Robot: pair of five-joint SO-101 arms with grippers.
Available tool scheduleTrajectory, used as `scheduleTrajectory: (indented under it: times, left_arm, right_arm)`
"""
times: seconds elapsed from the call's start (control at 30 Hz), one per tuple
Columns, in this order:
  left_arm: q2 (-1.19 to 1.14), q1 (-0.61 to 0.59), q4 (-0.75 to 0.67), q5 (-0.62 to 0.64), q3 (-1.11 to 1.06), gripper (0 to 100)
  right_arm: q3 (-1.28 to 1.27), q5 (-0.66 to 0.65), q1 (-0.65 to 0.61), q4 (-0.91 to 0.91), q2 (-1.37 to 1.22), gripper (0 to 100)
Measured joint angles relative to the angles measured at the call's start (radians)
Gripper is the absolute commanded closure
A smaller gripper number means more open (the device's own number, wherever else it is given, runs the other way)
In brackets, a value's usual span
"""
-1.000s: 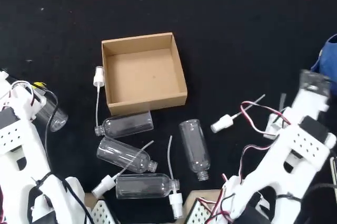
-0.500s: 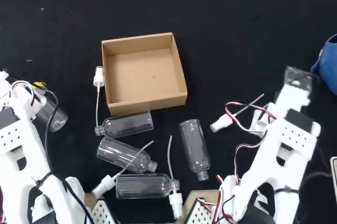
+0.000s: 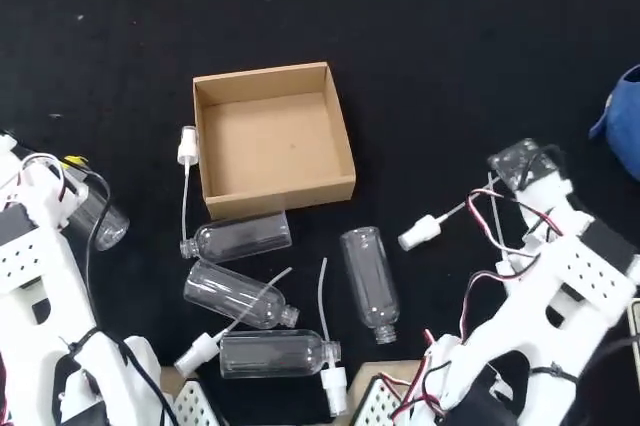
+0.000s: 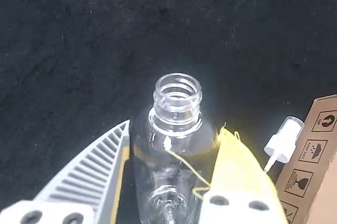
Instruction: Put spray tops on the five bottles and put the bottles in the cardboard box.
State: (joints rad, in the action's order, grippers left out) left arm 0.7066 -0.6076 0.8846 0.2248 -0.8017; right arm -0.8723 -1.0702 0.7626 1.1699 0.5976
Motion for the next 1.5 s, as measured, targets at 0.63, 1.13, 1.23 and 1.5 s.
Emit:
scheduleTrajectory:
  times: [0.63, 1.13, 1.23, 1.5]
  left_arm:
    - [0.0, 0.0, 0.0, 0.0, 0.0, 97]
    - [0.0, 0.0, 0.0, 0.0, 0.0, 97]
    - [0.0, 0.0, 0.0, 0.0, 0.0, 97]
    - [0.0, 0.0, 0.0, 0.0, 0.0, 97]
  right_arm:
    - [0.011, -0.218, -0.494, 0.0, 0.0, 76.4]
    - [-0.235, -0.555, -0.559, -0.288, 0.0, 70.9]
    - [-0.272, -0.525, -0.605, -0.367, 0.0, 71.0]
    - [-0.311, -0.485, -0.666, -0.419, 0.0, 78.6]
